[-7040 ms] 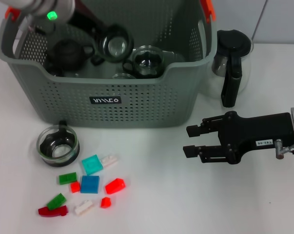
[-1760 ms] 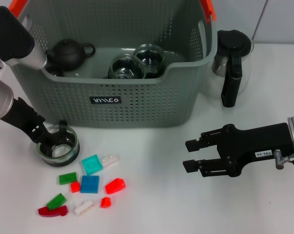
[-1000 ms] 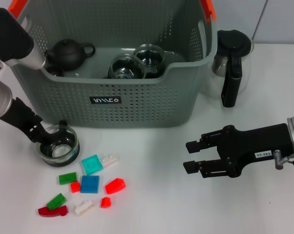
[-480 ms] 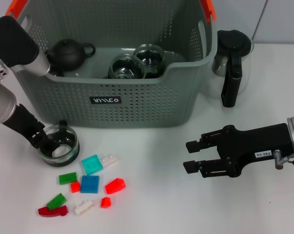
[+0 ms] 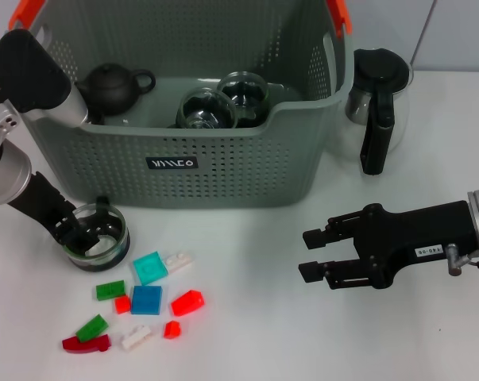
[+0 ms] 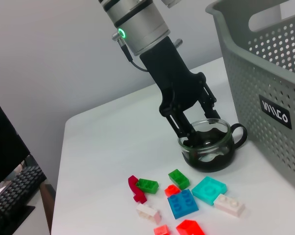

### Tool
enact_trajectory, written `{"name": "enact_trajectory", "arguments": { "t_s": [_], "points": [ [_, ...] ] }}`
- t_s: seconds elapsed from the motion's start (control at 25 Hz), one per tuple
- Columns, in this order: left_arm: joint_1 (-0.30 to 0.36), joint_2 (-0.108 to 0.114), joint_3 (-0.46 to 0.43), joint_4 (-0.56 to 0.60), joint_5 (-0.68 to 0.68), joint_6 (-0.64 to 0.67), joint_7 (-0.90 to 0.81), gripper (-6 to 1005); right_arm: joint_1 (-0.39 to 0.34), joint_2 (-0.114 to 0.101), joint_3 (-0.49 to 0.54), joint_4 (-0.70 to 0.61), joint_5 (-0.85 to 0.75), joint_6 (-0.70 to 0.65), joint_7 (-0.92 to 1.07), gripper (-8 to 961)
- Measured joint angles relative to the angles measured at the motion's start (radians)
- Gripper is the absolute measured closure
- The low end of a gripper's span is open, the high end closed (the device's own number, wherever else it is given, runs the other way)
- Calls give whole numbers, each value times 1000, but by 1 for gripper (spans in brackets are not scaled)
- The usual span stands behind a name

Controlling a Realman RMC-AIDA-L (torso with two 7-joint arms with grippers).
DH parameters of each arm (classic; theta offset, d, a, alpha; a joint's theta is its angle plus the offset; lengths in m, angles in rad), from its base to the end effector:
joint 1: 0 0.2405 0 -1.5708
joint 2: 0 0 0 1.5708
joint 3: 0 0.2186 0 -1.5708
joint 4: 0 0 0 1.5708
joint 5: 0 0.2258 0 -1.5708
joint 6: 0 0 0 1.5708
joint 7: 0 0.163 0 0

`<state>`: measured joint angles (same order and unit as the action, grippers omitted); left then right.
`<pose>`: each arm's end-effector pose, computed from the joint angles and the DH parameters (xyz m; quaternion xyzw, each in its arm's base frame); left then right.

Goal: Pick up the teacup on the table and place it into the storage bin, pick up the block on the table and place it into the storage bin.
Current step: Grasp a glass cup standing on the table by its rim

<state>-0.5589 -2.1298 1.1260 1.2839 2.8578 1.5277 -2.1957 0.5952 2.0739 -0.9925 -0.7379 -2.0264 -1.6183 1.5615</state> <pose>-0.2323 0.3591 0.0405 -0.9039 -0.2814 0.2429 0.2117 0.1934 0.3222 -0.0283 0.9721 -0.1797 -0.1500 0.0120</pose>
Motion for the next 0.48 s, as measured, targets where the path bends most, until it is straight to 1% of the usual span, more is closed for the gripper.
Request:
{"name": "enact_trajectory", "arguments": {
  "t_s": [0.48],
  "points": [
    [-3,1,0,-20,0,-6,-3,414,0,0,0,0,0,0,0,388]
  ]
}}
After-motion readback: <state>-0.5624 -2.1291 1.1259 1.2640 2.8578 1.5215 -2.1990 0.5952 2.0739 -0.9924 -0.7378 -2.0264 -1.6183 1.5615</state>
